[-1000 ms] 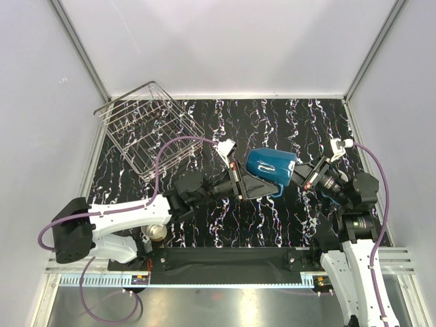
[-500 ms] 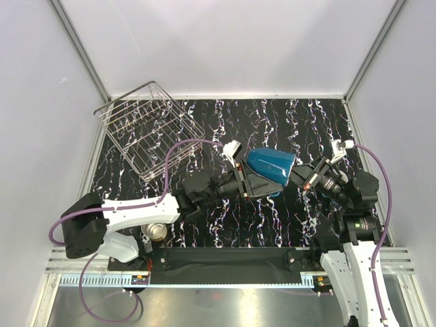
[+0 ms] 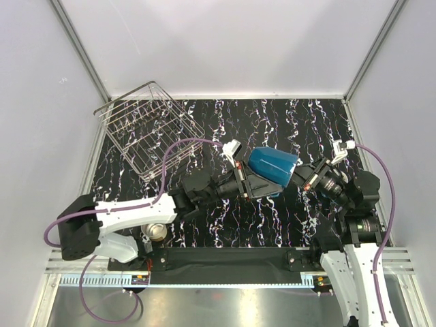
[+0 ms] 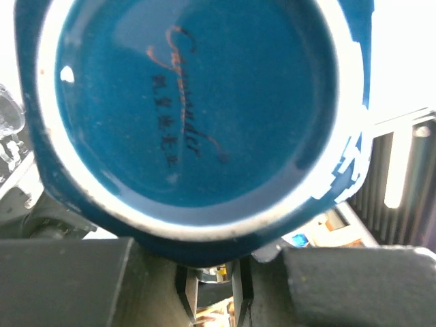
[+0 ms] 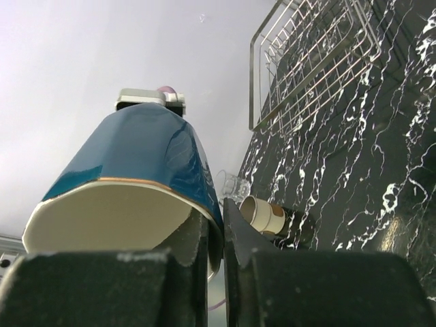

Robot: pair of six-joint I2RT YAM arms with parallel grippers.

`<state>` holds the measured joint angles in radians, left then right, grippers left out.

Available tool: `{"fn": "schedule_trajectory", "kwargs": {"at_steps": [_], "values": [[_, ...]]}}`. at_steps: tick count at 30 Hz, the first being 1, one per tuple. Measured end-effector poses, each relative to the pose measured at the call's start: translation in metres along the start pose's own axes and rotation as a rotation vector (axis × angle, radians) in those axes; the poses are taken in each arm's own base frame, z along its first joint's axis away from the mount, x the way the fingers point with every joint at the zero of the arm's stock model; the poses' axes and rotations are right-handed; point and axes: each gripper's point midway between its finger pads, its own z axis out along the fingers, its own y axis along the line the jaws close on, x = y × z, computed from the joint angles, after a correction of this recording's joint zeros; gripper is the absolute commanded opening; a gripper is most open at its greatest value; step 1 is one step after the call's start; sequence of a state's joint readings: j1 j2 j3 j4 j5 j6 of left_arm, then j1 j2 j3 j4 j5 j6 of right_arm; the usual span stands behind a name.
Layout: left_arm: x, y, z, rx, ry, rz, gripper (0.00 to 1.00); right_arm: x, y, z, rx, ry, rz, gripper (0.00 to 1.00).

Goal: Load the cups into the dish rack

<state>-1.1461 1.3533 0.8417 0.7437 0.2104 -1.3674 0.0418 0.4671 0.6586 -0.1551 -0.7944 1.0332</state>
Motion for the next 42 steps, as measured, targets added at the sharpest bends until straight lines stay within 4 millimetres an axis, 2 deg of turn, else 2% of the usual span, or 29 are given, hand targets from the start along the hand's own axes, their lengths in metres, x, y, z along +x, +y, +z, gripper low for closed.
{"fn": "schedule_trajectory", "kwargs": {"at_steps": [2,4,5,6,8,10,14,18,20,26,30,34,38,40,42], "values": [[0.002,-0.001,-0.003,-0.024,0.009,0.023,0.00,0.003,0.001,-0.001,0.001,0.017,0.001,0.01],[0.005,-0.002,-0.008,-0.048,0.020,0.052,0.00,0.007,0.003,-0.002,-0.006,0.036,0.004,0.04],[0.007,-0.002,-0.012,-0.060,0.027,0.067,0.00,0.011,0.004,-0.002,-0.013,0.053,0.006,0.27],[0.008,-0.003,-0.014,-0.070,0.032,0.081,0.00,0.012,0.005,-0.002,-0.017,0.063,0.011,0.40],[0.008,0.006,-0.023,-0.131,0.036,0.146,0.00,0.016,0.004,-0.003,-0.015,0.079,0.011,0.56],[-0.005,0.021,-0.033,-0.217,0.004,0.205,0.00,0.014,-0.002,-0.003,0.011,0.063,0.008,0.68],[-0.031,0.047,-0.061,-0.386,-0.059,0.308,0.00,0.012,-0.015,-0.005,0.096,0.043,0.004,0.73],[-0.057,0.064,-0.101,-0.555,-0.106,0.416,0.00,0.008,-0.027,-0.009,0.181,0.016,-0.018,0.74],[-0.076,0.071,-0.126,-0.658,-0.132,0.467,0.00,0.009,-0.035,-0.011,0.220,0.013,-0.016,0.74],[-0.172,0.074,-0.209,-0.993,-0.378,0.580,0.00,0.013,-0.049,-0.017,0.287,0.007,-0.020,0.74],[-0.222,0.081,-0.250,-1.210,-0.477,0.603,0.00,0.014,-0.054,-0.018,0.305,0.012,-0.026,0.75],[-0.272,0.104,-0.291,-1.441,-0.552,0.576,0.00,0.018,-0.059,-0.021,0.329,0.024,-0.029,0.75],[-0.311,0.133,-0.325,-1.614,-0.588,0.524,0.00,0.021,-0.064,-0.024,0.357,0.034,-0.025,0.75],[-0.329,0.148,-0.336,-1.683,-0.583,0.510,0.00,0.022,-0.063,-0.026,0.362,0.037,-0.027,0.75],[-0.345,0.163,-0.339,-1.723,-0.569,0.518,0.00,0.023,-0.061,-0.028,0.363,0.038,-0.031,0.75]]}}
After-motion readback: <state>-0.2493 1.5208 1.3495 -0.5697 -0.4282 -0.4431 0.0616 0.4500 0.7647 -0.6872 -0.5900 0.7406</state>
